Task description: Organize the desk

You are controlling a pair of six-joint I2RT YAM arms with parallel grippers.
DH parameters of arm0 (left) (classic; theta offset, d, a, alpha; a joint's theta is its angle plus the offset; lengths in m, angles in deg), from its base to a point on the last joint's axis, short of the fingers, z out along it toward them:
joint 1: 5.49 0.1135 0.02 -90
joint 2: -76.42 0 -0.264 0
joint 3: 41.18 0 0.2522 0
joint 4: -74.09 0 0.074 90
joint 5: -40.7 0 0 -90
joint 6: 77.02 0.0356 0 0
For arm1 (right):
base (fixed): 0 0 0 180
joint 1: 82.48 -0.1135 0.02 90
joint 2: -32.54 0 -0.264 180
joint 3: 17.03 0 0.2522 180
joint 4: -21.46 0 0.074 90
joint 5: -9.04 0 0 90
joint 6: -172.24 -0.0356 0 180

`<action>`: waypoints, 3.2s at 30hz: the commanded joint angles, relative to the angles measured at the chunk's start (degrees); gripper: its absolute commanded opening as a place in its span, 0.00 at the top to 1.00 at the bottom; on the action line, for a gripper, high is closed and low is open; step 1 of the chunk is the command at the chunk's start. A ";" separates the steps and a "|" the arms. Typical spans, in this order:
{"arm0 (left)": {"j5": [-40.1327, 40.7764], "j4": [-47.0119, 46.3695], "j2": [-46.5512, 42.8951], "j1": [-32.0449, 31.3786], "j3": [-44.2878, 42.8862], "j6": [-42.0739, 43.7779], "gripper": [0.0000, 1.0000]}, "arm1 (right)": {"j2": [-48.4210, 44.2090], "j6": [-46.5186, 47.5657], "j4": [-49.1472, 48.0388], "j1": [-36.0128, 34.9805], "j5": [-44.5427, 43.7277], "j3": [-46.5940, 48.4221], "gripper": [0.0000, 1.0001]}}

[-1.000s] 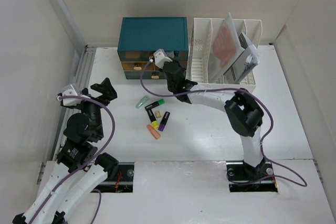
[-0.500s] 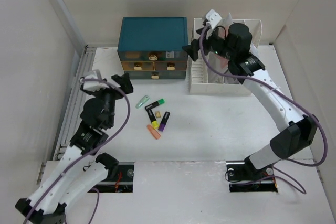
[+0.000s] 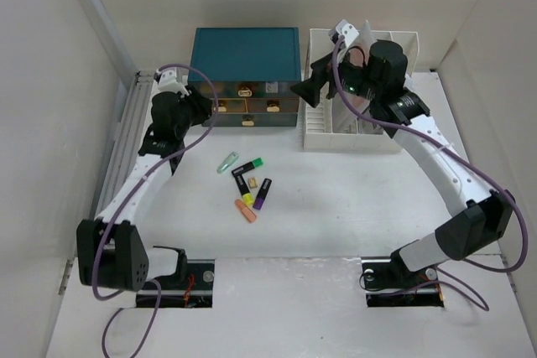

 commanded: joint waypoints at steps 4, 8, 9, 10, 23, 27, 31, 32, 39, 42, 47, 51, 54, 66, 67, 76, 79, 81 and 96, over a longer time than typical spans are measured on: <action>-10.13 -4.76 8.87 6.10 -4.00 -2.92 0.68 | -2.77 -2.13 -3.32 0.48 1.54 -0.79 0.00; -12.32 -10.11 13.26 6.72 -3.39 -2.92 0.63 | -2.15 -2.83 -3.33 0.48 0.92 -0.80 0.00; -12.94 -11.16 13.88 6.72 -3.39 -3.44 0.63 | -2.15 -2.83 -3.33 0.48 0.92 -0.80 0.00; -14.16 -11.87 14.50 7.24 -3.39 -3.44 0.61 | -1.54 -2.83 -3.33 0.48 0.92 -0.80 0.00; -17.43 -16.18 23.28 9.01 -3.91 -6.78 0.49 | 0.04 -3.36 -3.86 0.48 1.98 -1.32 0.00; -17.43 -16.71 23.82 9.01 -3.91 -6.78 0.47 | 0.04 -3.36 -3.86 0.48 1.98 -1.32 0.00; -17.43 -16.71 25.14 9.01 -5.05 -7.30 0.47 | 0.04 -3.36 -3.86 0.48 1.98 -1.32 0.00; -17.43 -16.71 25.75 9.01 -5.06 -7.31 0.47 | 0.57 -3.36 -3.86 0.48 1.98 -1.32 0.00; -16.91 -18.64 28.12 7.96 -5.67 -9.15 0.47 | 0.57 -3.36 -4.38 0.48 2.51 -1.32 0.00; -16.90 -18.64 29.44 7.43 -6.81 -9.68 0.48 | 0.57 -3.36 -4.38 0.48 2.51 -1.32 0.00; -16.37 -19.26 29.97 6.29 -7.34 -10.21 0.49 | 1.10 -3.36 -4.38 0.48 3.03 -1.32 0.00; -15.24 -19.79 30.50 6.28 -7.34 -10.74 0.58 | 1.10 -3.36 -4.38 0.48 3.03 -1.32 0.00; -14.62 -19.79 30.50 6.28 -6.65 -10.74 0.73 | 1.10 -3.36 -4.38 0.48 3.03 -1.32 0.00; -11.45 -23.22 21.54 5.14 4.34 -13.20 0.83 | 1.63 -3.89 -4.90 0.48 4.09 -1.85 0.00; -10.76 -23.22 19.79 4.44 6.35 -13.89 0.83 | 1.63 -3.89 -4.91 0.48 4.09 -1.85 0.00; -8.56 -23.05 12.83 2.15 13.14 -15.48 0.81 | 1.63 -4.42 -5.44 0.48 5.76 -2.38 0.00; -7.94 -22.34 12.13 2.15 14.37 -16.18 0.54 | 1.63 -4.42 -5.96 0.48 6.29 -2.38 0.00; -7.94 -20.76 12.13 2.15 14.37 -16.19 0.38 | 2.15 -4.42 -5.96 0.48 7.42 -2.38 0.00; -2.75 -3.45 -7.34 -3.82 10.87 -13.04 0.38 | 5.75 6.02 -1.86 0.48 16.20 -2.38 0.00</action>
